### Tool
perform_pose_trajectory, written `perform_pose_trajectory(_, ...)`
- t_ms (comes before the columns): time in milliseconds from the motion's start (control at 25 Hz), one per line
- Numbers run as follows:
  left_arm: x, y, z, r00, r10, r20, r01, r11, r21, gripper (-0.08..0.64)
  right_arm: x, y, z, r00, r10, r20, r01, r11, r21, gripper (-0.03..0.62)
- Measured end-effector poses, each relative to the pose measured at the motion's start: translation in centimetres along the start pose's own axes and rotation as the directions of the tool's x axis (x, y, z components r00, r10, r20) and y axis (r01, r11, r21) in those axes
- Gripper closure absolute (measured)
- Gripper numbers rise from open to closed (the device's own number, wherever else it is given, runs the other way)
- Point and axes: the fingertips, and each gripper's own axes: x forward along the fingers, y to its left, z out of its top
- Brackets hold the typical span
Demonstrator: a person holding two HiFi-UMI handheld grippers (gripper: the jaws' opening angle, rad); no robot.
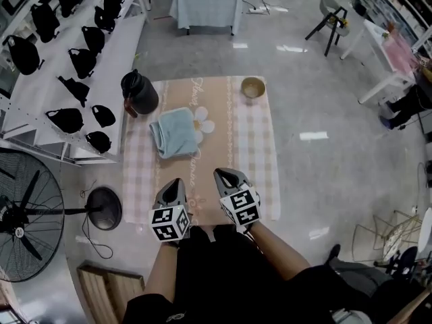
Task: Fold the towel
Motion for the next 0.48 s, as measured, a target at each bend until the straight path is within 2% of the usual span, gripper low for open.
perform_pose_trajectory(120,-1.3,0.1,1.8,0.999,-0.010,0.048,0.010,1.000,0.006,0.557,-1.0,0.2,2.1,0.998,-0.028,0.048,0.028,1.000,-0.003,0.589)
perform_pose_trajectory(240,-3.0,0.6,4.7,0.993,-0.015,0.118,0.010,0.999,0.045,0.557,-1.7,0.8,5.0,0.993,-0.052,0.109,0.053,0.999,-0.011,0.589)
perform_pose_trajectory(480,-6.2,1.4,10.3,0.968,-0.037,0.247,0.009,0.993,0.114,0.557,-3.6,2.7,11.6,0.966,-0.086,0.242,0.098,0.995,-0.036,0.589)
